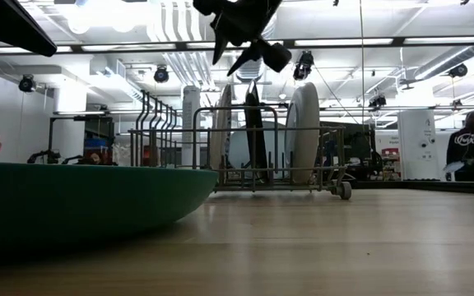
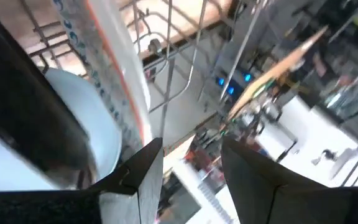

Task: Sort dishes
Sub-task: Put the dark green plate in the dishwasher rack

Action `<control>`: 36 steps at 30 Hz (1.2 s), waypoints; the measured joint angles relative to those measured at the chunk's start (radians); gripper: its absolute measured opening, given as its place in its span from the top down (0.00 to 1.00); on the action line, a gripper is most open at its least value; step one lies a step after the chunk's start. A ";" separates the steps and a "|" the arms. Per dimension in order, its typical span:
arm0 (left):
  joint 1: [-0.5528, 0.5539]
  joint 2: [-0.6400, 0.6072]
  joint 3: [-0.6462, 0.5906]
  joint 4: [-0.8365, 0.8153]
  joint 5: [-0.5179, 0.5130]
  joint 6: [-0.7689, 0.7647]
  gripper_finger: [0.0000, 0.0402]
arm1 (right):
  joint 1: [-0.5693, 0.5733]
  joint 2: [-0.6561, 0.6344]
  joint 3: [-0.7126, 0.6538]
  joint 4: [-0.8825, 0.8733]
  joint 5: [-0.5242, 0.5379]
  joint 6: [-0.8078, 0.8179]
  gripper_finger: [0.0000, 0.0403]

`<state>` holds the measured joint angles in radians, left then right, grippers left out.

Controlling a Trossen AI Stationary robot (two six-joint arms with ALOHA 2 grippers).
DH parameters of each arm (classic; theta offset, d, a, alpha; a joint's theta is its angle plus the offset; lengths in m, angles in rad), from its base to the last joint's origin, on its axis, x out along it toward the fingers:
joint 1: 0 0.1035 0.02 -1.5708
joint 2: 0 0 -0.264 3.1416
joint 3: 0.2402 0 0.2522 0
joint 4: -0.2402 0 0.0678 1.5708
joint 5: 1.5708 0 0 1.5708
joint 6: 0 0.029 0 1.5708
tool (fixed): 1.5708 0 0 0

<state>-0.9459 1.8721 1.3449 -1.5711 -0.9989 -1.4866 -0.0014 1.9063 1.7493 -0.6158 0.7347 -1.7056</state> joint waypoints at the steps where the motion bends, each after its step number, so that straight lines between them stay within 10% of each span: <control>1: 0.000 0.000 0.000 0.000 0.000 0.000 1.00 | 0.002 -0.002 0.000 -0.005 0.034 0.016 0.62; 6: -0.002 -0.001 0.000 0.000 0.000 0.000 1.00 | 0.019 -0.019 0.000 -0.010 0.346 0.026 0.61; 11: -0.002 -0.001 0.000 0.001 0.002 -0.001 1.00 | 0.044 -0.088 0.000 -0.022 0.368 0.162 0.63; 20: -0.004 -0.001 -0.006 0.007 0.114 0.071 1.00 | 0.088 -0.241 0.002 -0.209 0.473 1.146 0.69; 29: -0.012 -0.001 -0.025 0.145 0.305 0.319 1.00 | 0.154 -0.410 -0.052 -0.689 -0.072 2.339 0.75; 36: -0.030 0.001 -0.085 0.331 0.398 0.532 1.00 | 0.349 -0.432 -0.332 -0.511 -0.174 2.652 0.79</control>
<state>-0.9761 1.8729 1.2603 -1.2397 -0.6010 -0.9542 0.3480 1.4738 1.4174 -1.1266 0.5605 0.9462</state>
